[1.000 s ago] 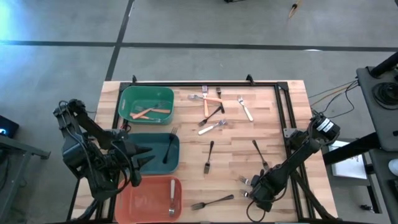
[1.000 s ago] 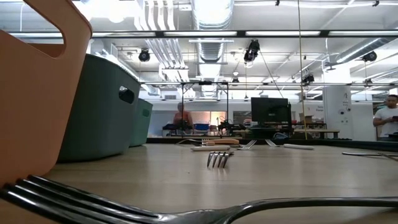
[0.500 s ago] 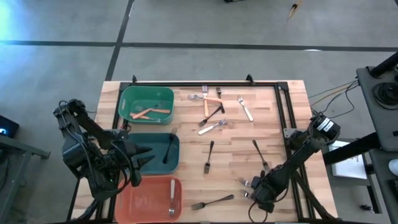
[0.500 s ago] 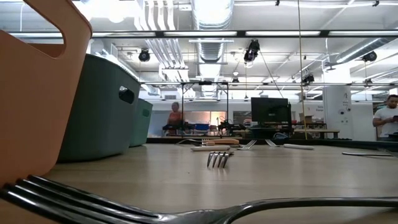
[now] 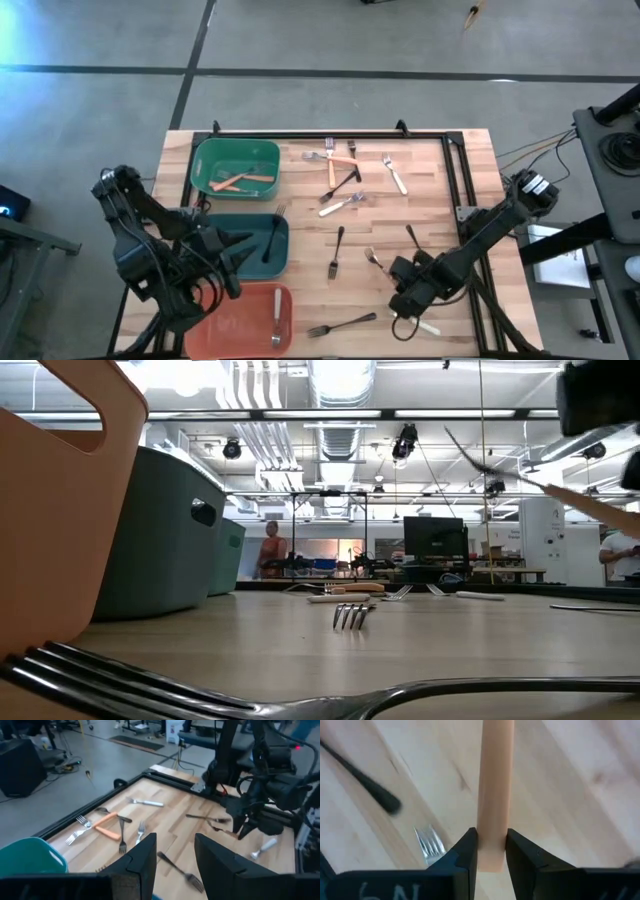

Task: Sort silverware by color (type)
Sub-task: Put the orange fork into the green bin

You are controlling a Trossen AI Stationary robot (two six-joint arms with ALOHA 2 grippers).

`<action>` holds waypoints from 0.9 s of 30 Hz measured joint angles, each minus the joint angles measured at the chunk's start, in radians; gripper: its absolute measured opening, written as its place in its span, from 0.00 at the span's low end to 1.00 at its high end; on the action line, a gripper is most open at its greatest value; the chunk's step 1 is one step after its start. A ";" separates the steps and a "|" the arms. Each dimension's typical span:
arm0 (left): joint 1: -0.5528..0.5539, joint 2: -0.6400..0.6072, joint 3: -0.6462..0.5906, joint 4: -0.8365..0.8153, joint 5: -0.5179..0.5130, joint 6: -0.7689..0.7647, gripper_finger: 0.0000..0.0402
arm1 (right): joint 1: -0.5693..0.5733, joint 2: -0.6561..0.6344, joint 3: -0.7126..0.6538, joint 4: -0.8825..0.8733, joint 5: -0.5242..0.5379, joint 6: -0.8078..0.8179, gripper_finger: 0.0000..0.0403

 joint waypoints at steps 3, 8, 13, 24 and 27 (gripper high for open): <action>0.022 0.016 0.000 0.008 -0.011 -0.003 0.29 | -0.036 -0.026 0.019 -0.003 0.040 -0.064 0.17; 0.087 0.023 0.000 0.012 -0.008 0.007 0.29 | -0.133 -0.050 0.068 -0.024 0.126 -0.212 0.17; 0.161 0.023 0.000 0.104 0.099 0.154 0.29 | -0.239 -0.050 0.172 -0.096 0.174 -0.404 0.17; 0.323 0.023 0.000 0.398 0.316 0.625 0.29 | -0.444 -0.050 0.403 -0.116 0.246 -0.732 0.17; 0.358 0.023 0.000 0.403 0.337 0.655 0.29 | -0.480 -0.050 0.440 -0.115 0.277 -0.810 0.17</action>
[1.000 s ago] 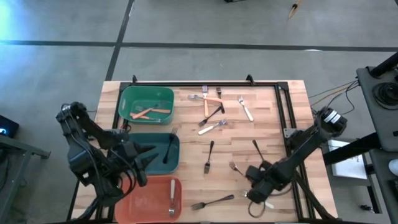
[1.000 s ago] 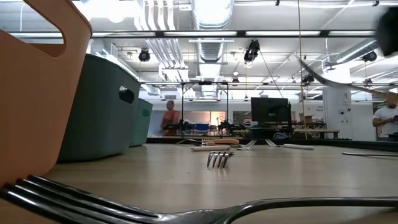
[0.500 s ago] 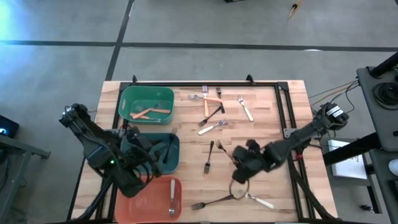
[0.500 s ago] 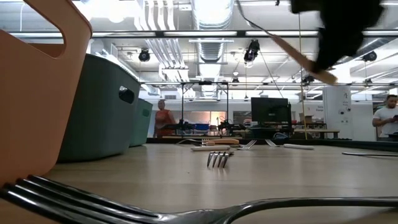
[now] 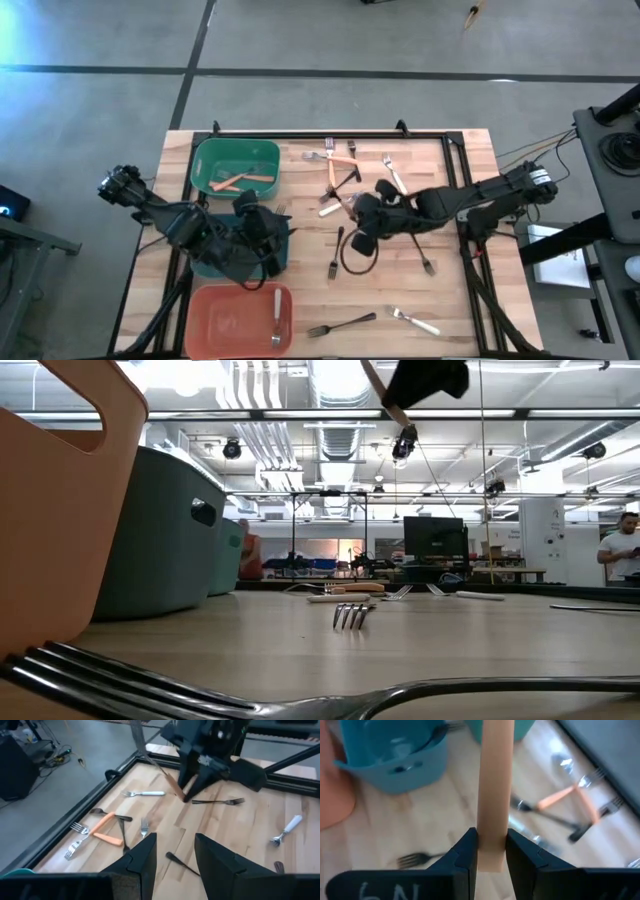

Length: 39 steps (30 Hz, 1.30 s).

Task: Sort silverware by color (type)
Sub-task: Put the orange fork into the green bin

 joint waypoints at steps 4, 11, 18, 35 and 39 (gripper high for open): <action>0.056 0.000 -0.001 0.056 0.064 0.078 0.29 | -0.045 0.000 0.042 0.004 0.021 -0.101 0.17; 0.189 0.000 -0.001 0.170 0.160 0.244 0.29 | -0.132 0.000 0.094 0.006 0.020 -0.228 0.17; 0.334 0.019 -0.012 0.244 0.320 0.369 0.29 | -0.225 -0.001 0.102 0.006 0.018 -0.306 0.17; 0.592 0.107 -0.048 0.562 0.408 0.468 0.29 | -0.414 -0.017 0.102 0.015 0.008 -0.517 0.18; 0.616 0.107 -0.122 0.698 0.409 0.452 0.29 | -0.467 -0.046 0.102 0.034 -0.053 -0.541 0.20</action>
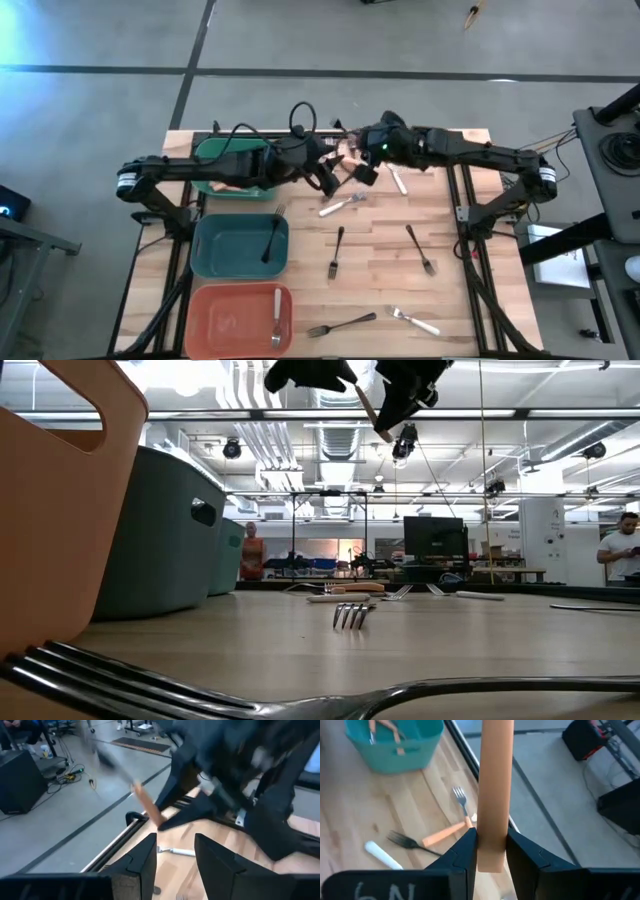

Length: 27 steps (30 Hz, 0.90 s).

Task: Sort silverware by color (type)
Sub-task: Put the orange fork into the green bin

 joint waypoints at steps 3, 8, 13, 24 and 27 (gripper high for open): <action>0.010 -0.001 -0.065 0.120 -0.001 -0.005 0.29 | -0.040 -0.022 0.000 0.030 -0.070 -0.005 0.18; 0.045 -0.004 -0.180 0.398 0.000 -0.003 0.29 | -0.070 -0.032 0.000 0.088 -0.145 0.001 0.17; 0.066 -0.004 -0.275 0.590 -0.031 -0.012 0.29 | -0.069 -0.027 0.000 0.115 -0.144 -0.020 0.17; 0.071 -0.004 -0.289 0.649 -0.062 0.004 0.29 | -0.069 0.000 0.000 0.236 -0.139 -0.045 0.17; 0.072 -0.005 -0.269 0.651 -0.065 0.037 0.29 | -0.069 0.009 0.000 0.237 -0.139 -0.045 0.17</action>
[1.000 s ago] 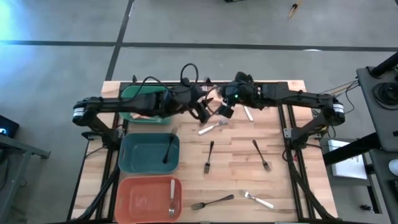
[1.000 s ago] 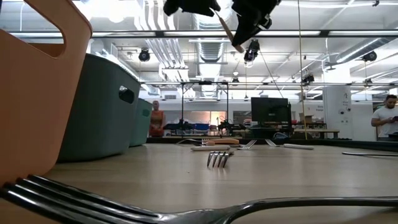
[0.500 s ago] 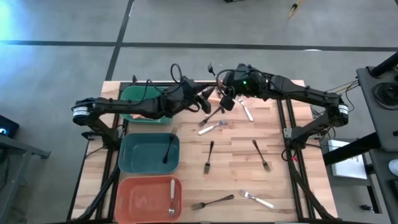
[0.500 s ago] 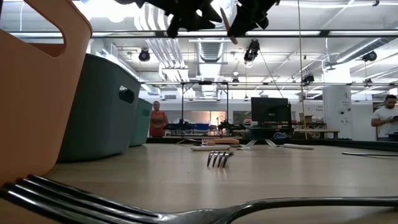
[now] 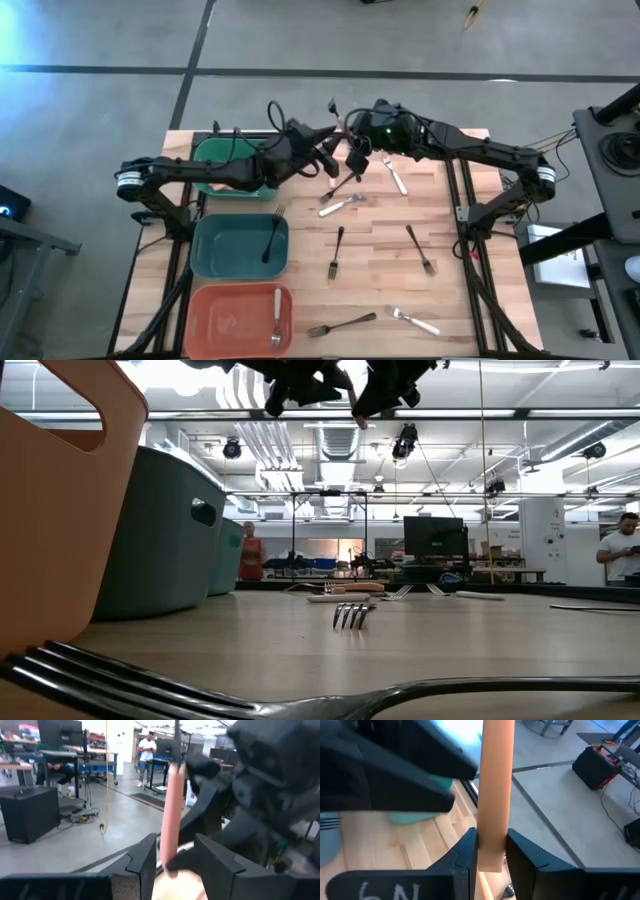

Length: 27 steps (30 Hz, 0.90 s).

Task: Sort silverware by color (type)
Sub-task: Put the orange fork into the green bin

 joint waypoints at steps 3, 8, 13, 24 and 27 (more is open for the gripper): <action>0.005 0.000 0.019 -0.003 0.000 0.042 0.29 | 0.000 0.009 0.000 0.002 0.000 0.000 0.17; 0.029 -0.001 0.024 -0.007 0.000 0.039 0.29 | 0.000 0.017 0.000 0.034 0.000 -0.013 0.17; 0.040 -0.001 0.024 -0.006 0.014 0.011 0.29 | 0.000 0.017 0.000 0.058 -0.003 -0.024 0.17; 0.041 0.011 0.022 0.012 0.049 -0.006 0.28 | 0.000 0.017 0.000 0.102 -0.007 -0.065 0.17; 0.042 0.018 0.022 0.012 0.050 -0.006 0.22 | 0.001 0.017 0.000 0.104 -0.007 -0.066 0.17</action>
